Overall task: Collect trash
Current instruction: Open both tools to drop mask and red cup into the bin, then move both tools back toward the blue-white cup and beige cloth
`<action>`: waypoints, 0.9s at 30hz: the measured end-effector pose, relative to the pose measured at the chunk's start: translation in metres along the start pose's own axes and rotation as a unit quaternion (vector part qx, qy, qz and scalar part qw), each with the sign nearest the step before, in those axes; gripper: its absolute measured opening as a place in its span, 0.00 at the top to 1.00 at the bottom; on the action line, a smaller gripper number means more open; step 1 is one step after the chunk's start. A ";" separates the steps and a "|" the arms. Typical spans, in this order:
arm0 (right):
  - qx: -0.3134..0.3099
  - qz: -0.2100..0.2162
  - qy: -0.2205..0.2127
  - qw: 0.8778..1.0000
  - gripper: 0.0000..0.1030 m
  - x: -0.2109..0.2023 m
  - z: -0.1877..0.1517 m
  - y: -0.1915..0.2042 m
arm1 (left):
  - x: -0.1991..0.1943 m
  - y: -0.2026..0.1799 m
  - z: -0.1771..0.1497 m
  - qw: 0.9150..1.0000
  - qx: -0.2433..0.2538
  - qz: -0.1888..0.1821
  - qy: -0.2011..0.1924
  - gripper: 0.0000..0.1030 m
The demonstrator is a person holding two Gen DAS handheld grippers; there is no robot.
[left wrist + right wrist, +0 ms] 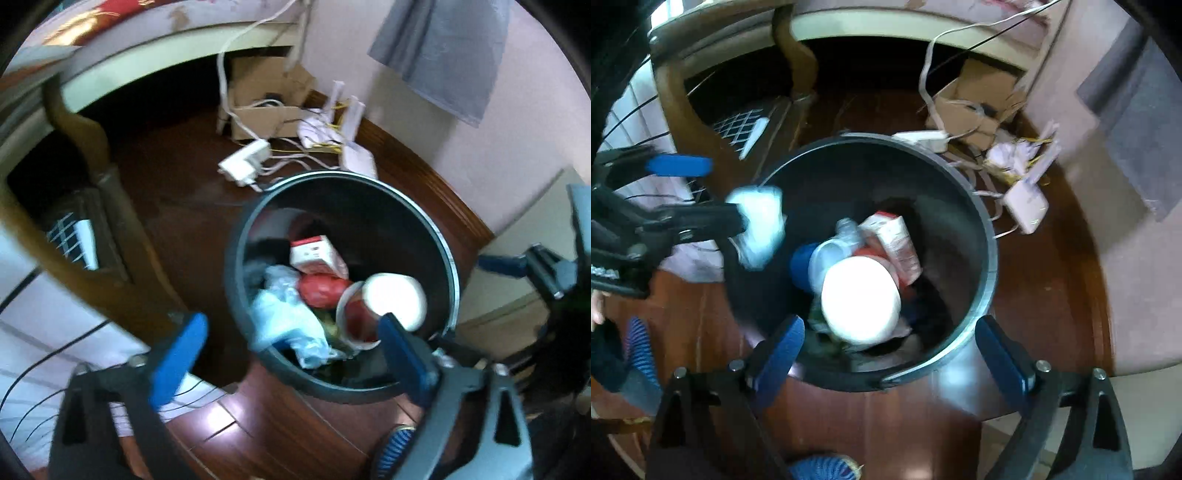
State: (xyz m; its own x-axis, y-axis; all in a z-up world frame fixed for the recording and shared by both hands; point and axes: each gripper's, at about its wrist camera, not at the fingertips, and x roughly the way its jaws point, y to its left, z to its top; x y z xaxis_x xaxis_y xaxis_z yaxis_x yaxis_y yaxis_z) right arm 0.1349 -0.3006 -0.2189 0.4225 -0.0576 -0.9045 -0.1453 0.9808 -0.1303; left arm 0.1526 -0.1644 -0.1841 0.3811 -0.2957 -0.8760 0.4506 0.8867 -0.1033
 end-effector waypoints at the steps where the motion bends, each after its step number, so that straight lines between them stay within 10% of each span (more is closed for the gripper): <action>1: 0.009 -0.005 -0.001 1.000 0.08 -0.002 0.000 -0.004 | -0.002 0.001 -0.003 1.000 0.001 0.009 -0.007 0.03; 17: 0.071 -0.031 -0.035 0.996 0.00 -0.051 0.006 -0.009 | -0.064 0.002 -0.018 0.997 -0.011 0.045 -0.061 0.00; 27: 0.099 -0.014 -0.129 0.987 0.00 -0.133 0.033 0.009 | -0.140 0.028 -0.022 0.988 -0.044 0.075 -0.124 0.00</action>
State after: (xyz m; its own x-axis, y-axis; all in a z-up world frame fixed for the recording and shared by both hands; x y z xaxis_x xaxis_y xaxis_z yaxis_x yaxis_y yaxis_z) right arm 0.1069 -0.2777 -0.0867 0.6408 -0.0610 -0.7653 0.0369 0.9981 -0.0487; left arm 0.0943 -0.0904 -0.0745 0.6293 -0.2269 -0.7433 0.3067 0.9513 -0.0308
